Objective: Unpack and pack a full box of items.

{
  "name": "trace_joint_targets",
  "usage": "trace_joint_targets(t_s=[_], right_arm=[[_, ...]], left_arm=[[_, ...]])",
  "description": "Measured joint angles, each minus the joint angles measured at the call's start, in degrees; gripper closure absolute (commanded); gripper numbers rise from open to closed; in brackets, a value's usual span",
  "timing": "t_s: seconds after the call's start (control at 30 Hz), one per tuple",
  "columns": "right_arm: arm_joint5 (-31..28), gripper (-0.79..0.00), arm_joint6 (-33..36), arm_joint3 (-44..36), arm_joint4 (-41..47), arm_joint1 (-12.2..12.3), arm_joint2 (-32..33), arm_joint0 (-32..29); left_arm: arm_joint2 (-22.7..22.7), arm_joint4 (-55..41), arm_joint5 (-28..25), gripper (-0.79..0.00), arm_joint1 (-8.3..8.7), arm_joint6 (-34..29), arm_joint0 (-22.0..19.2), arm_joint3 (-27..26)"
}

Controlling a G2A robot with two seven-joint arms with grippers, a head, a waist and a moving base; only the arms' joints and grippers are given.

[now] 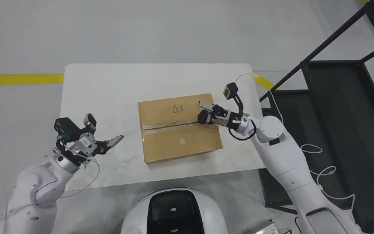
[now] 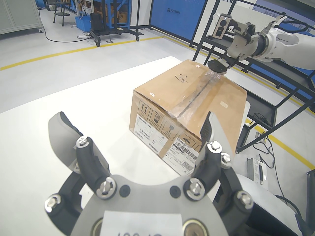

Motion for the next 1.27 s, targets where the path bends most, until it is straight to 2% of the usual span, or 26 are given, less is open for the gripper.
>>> trace_joint_targets(t_s=[0.17,0.43,0.5,0.6,0.7,0.83,0.97,1.27], right_arm=[[4.12,-0.785,-3.10,-1.45,-3.48,0.87,3.53,-3.11],[7.79,-0.785,-5.73,-0.99,-8.80,0.51,0.03,-1.88],[6.73,-0.785,-5.65,-1.55,-8.01,0.49,0.32,-1.89],[2.17,-0.785,-5.78,-3.98,-4.79,0.71,2.89,-3.63],[-3.45,-0.785,-7.87,-6.30,-3.10,1.17,7.15,-7.05],[-8.18,-0.785,-11.74,-7.11,-0.81,1.52,12.27,-12.16],[-9.56,-0.785,-11.88,-6.32,1.35,1.66,14.54,-14.32],[-9.61,-0.785,-11.78,-6.30,1.39,1.66,14.55,-14.34]], left_arm=[[0.27,-0.15,0.17,-0.785,0.00,0.03,-0.04,0.28],[1.31,0.42,0.96,-0.785,-0.05,-0.88,-0.64,0.09],[1.37,0.48,1.08,-0.785,-0.04,-0.95,-0.63,0.00],[1.49,-0.07,2.22,-0.785,-0.13,-0.58,-0.46,0.06],[2.26,-2.96,5.74,-0.785,-0.52,0.24,0.32,0.58],[3.68,-4.66,13.81,-0.785,-1.21,1.70,1.96,0.97],[4.18,-3.73,18.53,-0.785,-1.56,3.36,3.41,0.79],[4.07,-2.91,18.97,-0.784,-1.59,3.48,3.81,0.68]])
